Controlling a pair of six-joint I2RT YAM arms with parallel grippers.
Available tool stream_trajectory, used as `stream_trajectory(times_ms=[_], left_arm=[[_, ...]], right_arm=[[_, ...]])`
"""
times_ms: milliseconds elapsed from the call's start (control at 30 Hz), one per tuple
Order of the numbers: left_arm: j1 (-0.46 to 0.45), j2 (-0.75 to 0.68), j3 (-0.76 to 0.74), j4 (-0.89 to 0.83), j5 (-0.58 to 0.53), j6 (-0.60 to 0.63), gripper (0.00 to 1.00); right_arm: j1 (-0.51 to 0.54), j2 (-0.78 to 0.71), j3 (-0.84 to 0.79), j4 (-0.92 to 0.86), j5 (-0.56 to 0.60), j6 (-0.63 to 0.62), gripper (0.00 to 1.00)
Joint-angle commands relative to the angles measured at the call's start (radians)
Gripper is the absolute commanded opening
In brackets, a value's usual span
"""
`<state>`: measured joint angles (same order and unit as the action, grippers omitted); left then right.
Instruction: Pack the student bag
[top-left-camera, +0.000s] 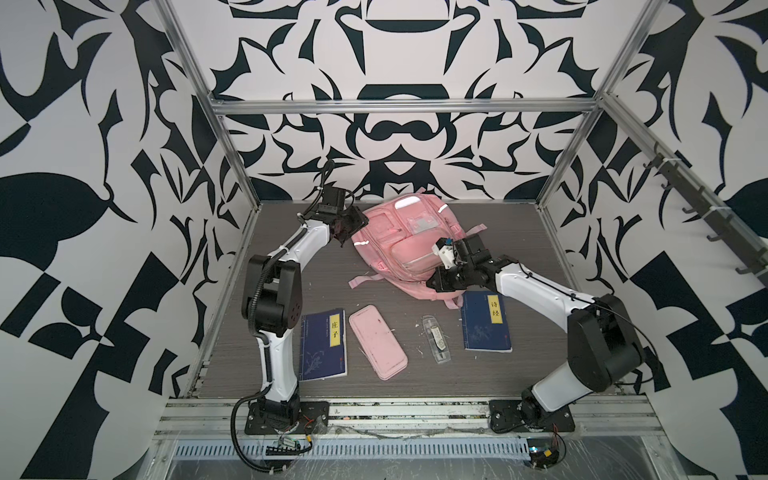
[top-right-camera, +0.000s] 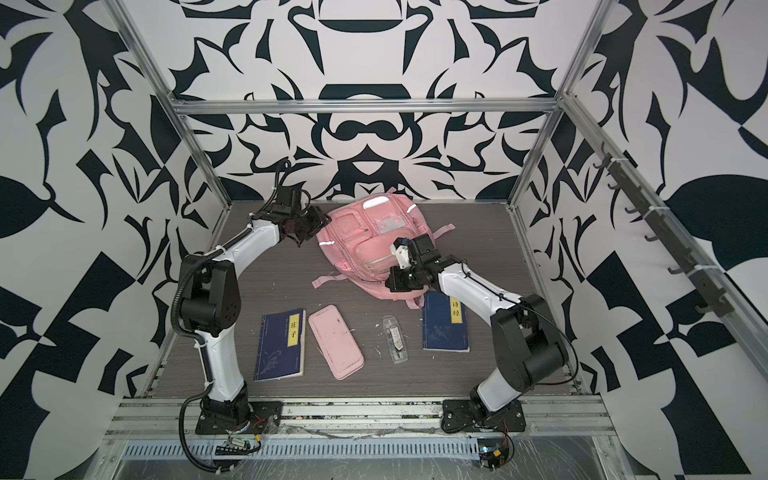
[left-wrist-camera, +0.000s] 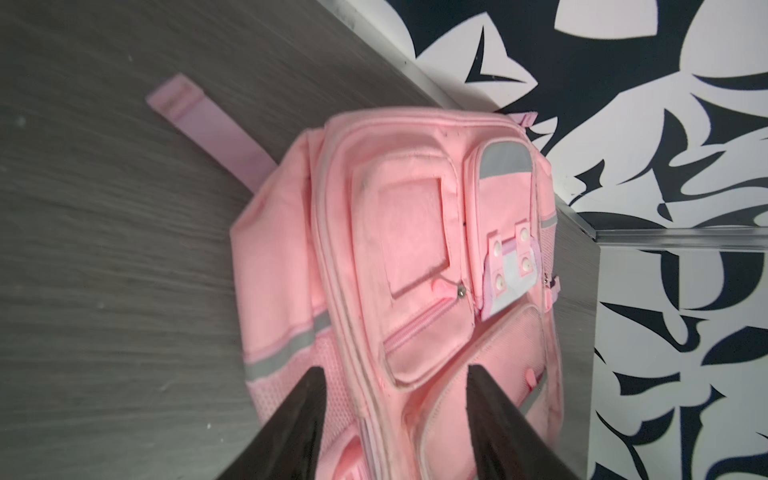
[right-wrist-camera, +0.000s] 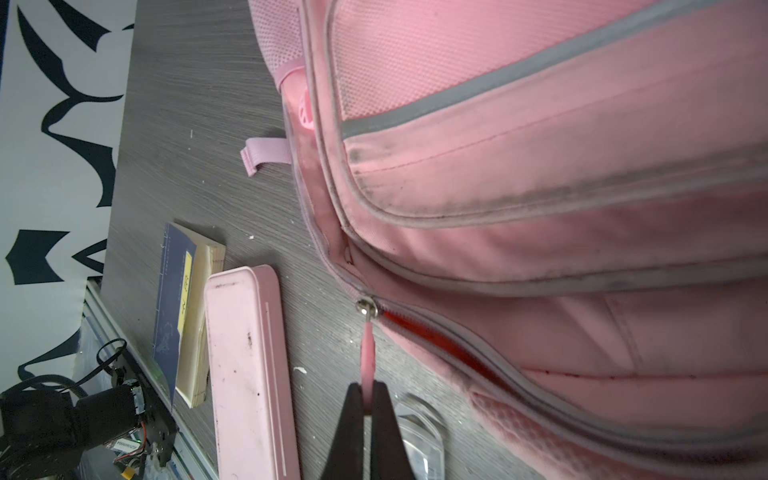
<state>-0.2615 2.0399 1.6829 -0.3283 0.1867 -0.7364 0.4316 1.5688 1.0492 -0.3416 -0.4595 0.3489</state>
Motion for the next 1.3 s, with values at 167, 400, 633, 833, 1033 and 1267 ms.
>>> stream_trajectory(times_ms=[167, 400, 633, 833, 1033, 1267], left_arm=[[-0.002, 0.215, 0.208, -0.156, 0.067, 0.095, 0.56], [-0.004, 0.278, 0.248, -0.163, 0.083, 0.076, 0.52], [-0.001, 0.328, 0.227, -0.072, 0.163, 0.002, 0.26], [0.025, 0.221, 0.045, 0.084, 0.143, -0.081, 0.0], [0.072, 0.085, -0.2, 0.264, 0.134, -0.206, 0.0], [0.09, 0.012, -0.357, 0.379, 0.117, -0.294, 0.0]], right_arm=[[-0.024, -0.029, 0.017, 0.007, -0.004, -0.034, 0.0], [-0.024, -0.021, 0.018, 0.016, -0.011, -0.026, 0.0], [-0.022, -0.008, 0.021, 0.021, -0.027, -0.016, 0.0], [0.005, 0.003, 0.018, 0.019, -0.033, -0.017, 0.0], [0.064, 0.046, 0.023, 0.03, -0.032, -0.008, 0.0], [0.167, 0.129, 0.078, 0.055, -0.026, 0.019, 0.0]])
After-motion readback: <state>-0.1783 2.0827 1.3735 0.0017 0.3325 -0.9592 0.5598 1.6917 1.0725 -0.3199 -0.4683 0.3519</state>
